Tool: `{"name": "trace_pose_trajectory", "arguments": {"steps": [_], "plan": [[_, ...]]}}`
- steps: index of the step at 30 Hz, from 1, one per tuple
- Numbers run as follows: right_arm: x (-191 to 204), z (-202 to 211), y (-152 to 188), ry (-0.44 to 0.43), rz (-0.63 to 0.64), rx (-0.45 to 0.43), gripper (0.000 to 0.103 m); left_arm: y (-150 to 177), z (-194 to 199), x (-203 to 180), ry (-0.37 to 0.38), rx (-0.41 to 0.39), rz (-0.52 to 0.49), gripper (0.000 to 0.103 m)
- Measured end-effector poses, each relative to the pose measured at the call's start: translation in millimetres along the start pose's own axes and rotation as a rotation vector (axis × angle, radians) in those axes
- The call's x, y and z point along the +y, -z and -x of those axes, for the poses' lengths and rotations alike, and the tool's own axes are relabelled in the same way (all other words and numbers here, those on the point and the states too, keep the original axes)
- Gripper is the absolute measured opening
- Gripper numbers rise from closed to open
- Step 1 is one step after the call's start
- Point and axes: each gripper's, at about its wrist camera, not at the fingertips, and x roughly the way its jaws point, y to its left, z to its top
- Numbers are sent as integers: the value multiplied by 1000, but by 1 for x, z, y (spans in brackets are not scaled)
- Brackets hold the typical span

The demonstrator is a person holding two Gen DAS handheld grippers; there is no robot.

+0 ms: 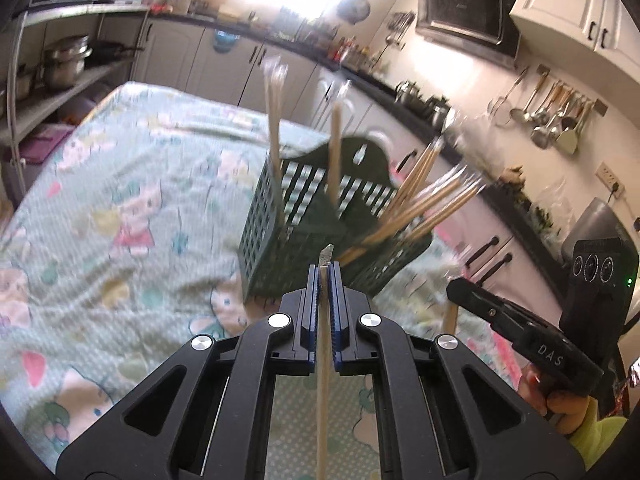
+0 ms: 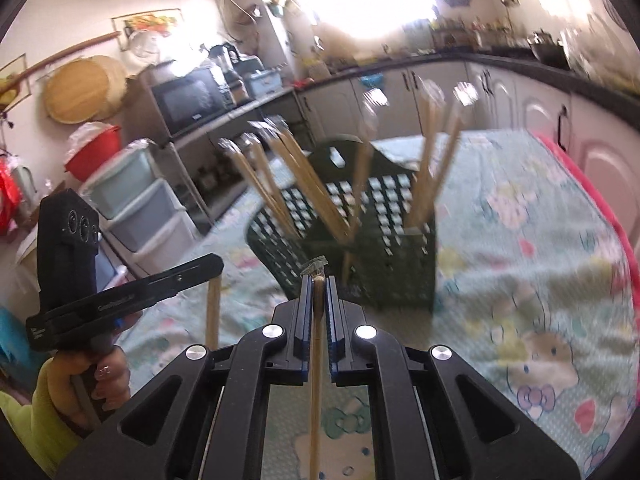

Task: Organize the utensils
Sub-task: 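Lift the chopsticks with both grippers and carry them above the green basket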

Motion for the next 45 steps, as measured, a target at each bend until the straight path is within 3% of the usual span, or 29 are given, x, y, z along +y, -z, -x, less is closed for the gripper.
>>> {"name": "trace_pose_trajectory", "arguments": {"steps": [12, 27, 45], "plan": [[30, 27, -39, -48, 57, -132, 6, -46, 41, -23, 38, -143, -65, 3], [39, 56, -84, -41, 86, -294, 6, -98, 67, -45, 19, -295, -119, 3], [23, 73, -125, 27, 73, -434, 6, -150, 42, -53, -82, -399, -105, 3]]}}
